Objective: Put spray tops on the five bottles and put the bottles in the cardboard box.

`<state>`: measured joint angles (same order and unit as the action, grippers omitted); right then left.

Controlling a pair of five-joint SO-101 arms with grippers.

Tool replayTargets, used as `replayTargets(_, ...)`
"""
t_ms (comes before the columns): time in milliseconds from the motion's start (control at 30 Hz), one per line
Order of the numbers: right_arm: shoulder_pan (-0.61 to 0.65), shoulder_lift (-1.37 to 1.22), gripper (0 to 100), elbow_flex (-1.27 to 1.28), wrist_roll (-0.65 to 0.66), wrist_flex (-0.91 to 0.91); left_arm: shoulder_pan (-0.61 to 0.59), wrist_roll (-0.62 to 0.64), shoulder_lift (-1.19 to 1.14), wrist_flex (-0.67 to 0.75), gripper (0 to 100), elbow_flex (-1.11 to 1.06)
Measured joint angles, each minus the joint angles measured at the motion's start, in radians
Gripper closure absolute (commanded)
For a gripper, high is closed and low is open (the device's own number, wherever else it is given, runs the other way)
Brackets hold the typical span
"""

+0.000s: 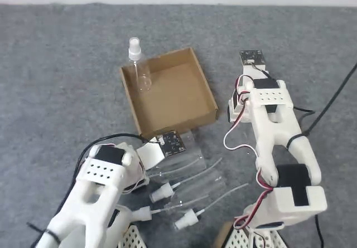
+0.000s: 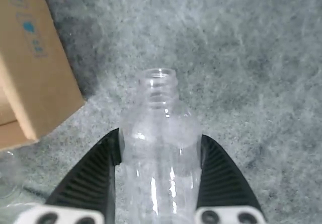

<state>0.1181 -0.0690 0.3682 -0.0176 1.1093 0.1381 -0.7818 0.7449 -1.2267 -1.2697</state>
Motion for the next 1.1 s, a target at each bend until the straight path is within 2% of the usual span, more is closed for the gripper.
replayTargets(667,0.0,0.0,95.7,0.0,0.0,0.0,0.0,0.0,0.0,0.002,87,0.0)
replayTargets(800,0.0,0.0,95.7,0.0,0.0,0.0,0.0,-0.028,0.0,0.002,92,0.0)
replayTargets(1100,0.0,0.0,95.7,0.0,0.012,0.0,-0.103,-0.069,0.0,0.002,93,0.0)
